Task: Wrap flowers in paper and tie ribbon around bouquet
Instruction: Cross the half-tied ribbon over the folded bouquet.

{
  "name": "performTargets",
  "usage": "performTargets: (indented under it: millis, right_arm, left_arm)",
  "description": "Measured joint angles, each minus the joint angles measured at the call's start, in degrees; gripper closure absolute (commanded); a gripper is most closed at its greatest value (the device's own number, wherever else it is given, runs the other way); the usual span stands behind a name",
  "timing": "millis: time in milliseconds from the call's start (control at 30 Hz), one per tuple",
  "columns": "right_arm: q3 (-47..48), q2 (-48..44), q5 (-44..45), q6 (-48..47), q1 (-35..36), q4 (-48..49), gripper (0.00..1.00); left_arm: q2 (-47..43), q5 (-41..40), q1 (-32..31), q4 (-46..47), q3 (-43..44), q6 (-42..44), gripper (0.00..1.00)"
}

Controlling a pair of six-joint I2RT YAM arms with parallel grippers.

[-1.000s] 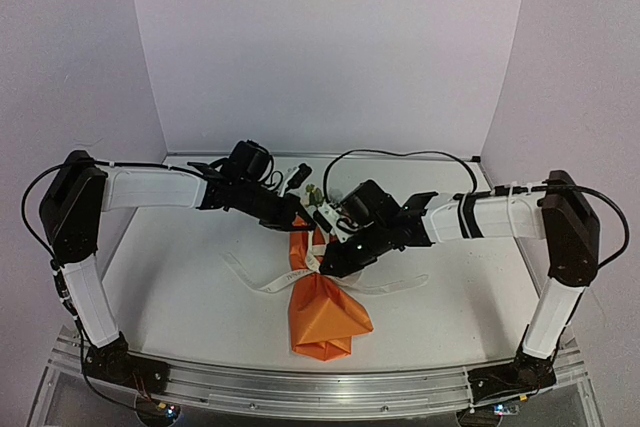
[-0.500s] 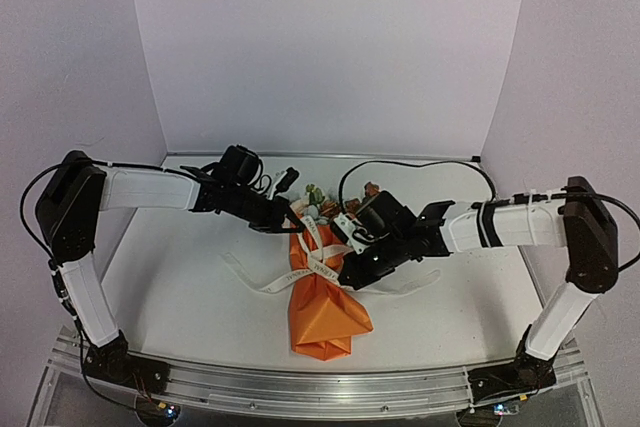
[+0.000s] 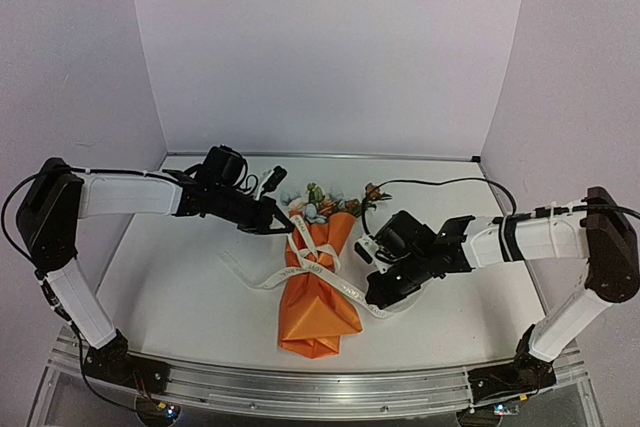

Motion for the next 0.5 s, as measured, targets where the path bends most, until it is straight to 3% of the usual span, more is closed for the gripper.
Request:
performTargets:
  millis: [300, 500]
  right_arm:
    - [0.75, 0.09, 2.88, 1.77, 0.00, -1.59, 1.00]
    - [5.01, 2.15, 3.48, 5.10, -0.32, -2.20, 1.00]
  left_arm:
    - [-2.95, 6.33, -0.77, 1.85, -2.89, 1.11, 1.00]
    - [-7.09, 7.46, -5.40, 1.99, -5.21, 7.06, 1.00]
